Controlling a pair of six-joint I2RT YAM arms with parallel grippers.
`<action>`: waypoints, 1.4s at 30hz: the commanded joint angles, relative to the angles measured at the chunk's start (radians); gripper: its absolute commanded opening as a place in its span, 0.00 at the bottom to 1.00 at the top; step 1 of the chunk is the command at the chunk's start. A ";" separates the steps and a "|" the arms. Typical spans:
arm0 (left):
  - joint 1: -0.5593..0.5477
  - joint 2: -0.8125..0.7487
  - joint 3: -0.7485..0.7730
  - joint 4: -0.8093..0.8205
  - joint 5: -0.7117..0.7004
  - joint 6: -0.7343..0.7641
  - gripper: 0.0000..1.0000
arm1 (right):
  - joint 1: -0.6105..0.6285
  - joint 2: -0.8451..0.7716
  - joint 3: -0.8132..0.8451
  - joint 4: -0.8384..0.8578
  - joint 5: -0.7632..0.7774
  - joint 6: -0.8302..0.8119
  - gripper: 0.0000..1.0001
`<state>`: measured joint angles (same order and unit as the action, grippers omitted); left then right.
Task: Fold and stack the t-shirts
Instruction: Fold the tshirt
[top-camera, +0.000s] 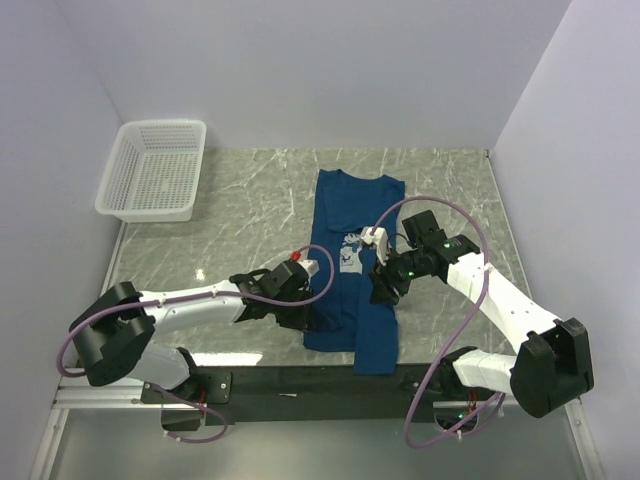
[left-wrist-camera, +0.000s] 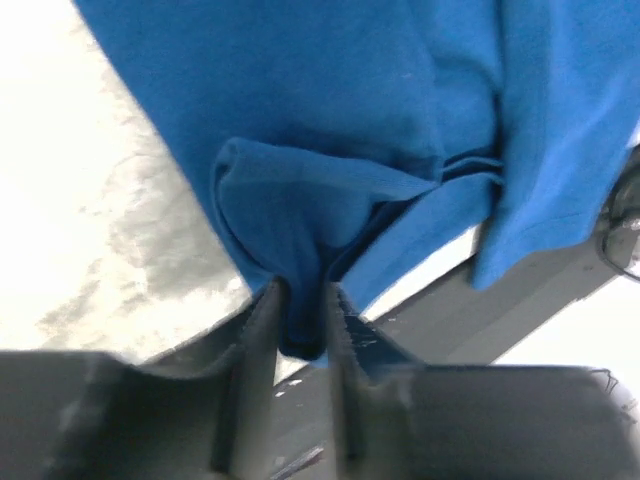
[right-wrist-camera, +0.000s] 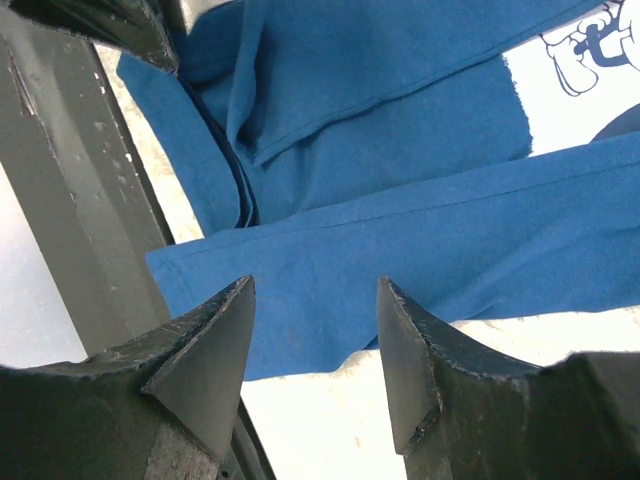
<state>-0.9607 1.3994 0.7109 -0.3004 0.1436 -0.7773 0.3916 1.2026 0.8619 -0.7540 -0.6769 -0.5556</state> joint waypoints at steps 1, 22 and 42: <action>0.002 -0.053 -0.008 0.066 0.047 0.009 0.21 | -0.010 -0.018 0.000 0.022 -0.032 0.005 0.59; -0.148 -0.128 -0.136 0.049 0.502 0.105 0.52 | -0.026 0.000 0.011 -0.014 -0.065 -0.041 0.58; -0.165 -0.254 -0.195 0.058 0.152 -0.178 0.63 | 0.464 -0.233 -0.270 -0.082 0.169 -0.556 0.67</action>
<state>-1.1183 1.1545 0.5735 -0.3374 0.2672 -0.8021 0.8211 1.0512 0.6357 -0.8040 -0.5945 -0.9974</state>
